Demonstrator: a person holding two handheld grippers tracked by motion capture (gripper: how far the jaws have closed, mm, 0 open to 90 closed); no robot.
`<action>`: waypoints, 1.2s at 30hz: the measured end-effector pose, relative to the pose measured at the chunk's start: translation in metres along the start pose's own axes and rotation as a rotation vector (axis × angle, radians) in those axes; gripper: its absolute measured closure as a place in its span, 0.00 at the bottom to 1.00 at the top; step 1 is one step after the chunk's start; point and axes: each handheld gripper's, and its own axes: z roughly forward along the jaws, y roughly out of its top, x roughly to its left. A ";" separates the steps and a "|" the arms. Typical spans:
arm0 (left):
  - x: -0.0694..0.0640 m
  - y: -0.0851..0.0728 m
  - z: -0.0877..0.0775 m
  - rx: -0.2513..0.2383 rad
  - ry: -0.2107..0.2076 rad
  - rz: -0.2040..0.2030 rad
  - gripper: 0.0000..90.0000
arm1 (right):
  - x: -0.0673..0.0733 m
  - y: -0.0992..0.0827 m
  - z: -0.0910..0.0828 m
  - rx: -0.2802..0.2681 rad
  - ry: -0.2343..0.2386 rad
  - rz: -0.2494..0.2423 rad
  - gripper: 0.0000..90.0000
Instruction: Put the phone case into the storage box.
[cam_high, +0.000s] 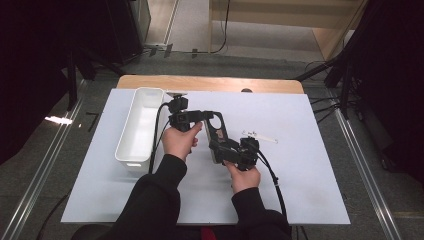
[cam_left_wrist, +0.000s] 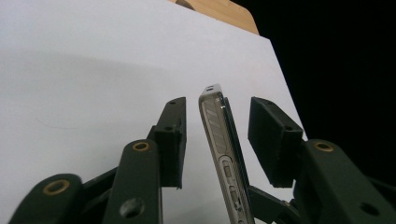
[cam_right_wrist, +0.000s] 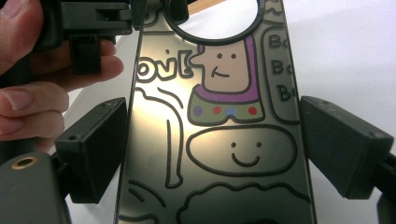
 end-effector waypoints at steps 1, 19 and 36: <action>0.000 0.000 0.000 0.000 0.001 -0.004 0.68 | 0.000 0.000 0.000 -0.001 -0.001 0.000 0.12; 0.001 -0.003 0.001 -0.023 -0.001 -0.019 0.80 | 0.000 -0.001 0.001 0.000 -0.005 -0.007 0.12; 0.003 -0.003 0.001 -0.028 -0.017 -0.030 0.82 | 0.001 0.000 0.004 0.021 -0.012 -0.015 0.12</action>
